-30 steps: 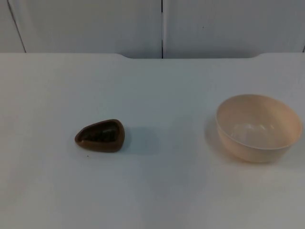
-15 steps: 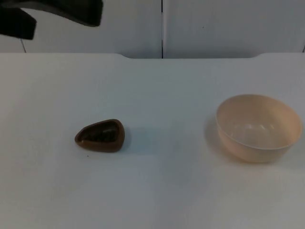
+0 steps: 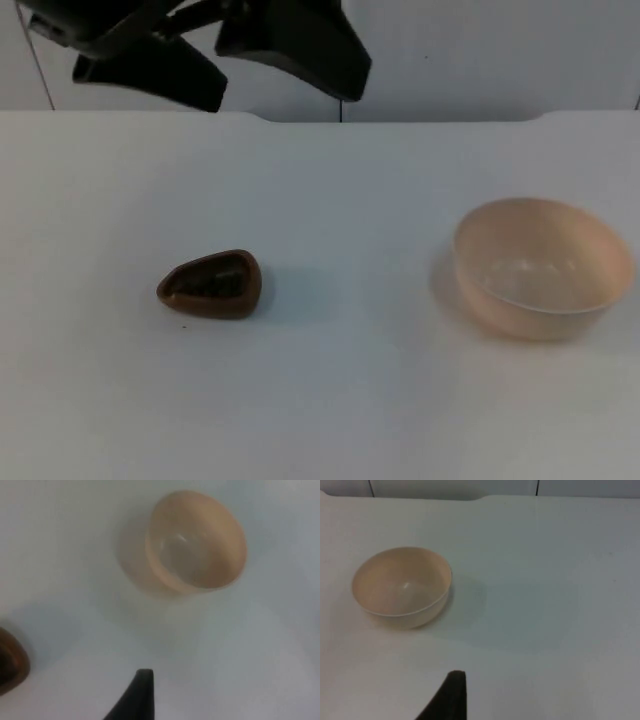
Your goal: Pick up the bowl with the left hand and pour the coffee beans from the cup into the bowl with the right hand.
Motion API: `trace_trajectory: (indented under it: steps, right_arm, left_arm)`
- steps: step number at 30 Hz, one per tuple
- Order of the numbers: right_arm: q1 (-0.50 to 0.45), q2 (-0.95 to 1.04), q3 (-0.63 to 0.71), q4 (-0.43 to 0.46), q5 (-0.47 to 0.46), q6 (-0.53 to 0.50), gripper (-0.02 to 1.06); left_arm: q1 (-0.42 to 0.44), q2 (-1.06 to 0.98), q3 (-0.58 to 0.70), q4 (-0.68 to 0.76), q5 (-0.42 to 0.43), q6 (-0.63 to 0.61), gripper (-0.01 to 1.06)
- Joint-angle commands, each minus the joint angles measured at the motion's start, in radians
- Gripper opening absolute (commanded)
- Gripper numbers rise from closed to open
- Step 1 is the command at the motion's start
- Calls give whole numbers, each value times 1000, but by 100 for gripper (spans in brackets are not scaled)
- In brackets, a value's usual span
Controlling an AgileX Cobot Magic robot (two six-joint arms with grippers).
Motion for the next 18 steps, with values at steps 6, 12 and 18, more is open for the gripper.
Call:
trace_trajectory:
  steps: [6, 12, 18]
  right_arm:
    - [-5, -4, 8, -6, -8, 3, 105]
    - [-5, -4, 8, -6, -8, 3, 105]
    - [-5, -4, 8, -6, -8, 3, 105]
  left_arm:
    - [-40, 115, -112, -15, 0, -18, 99]
    - [-76, 216, -184, -7, -3, -49, 99]
    - [-86, 314, -233, -3, -25, -104, 99]
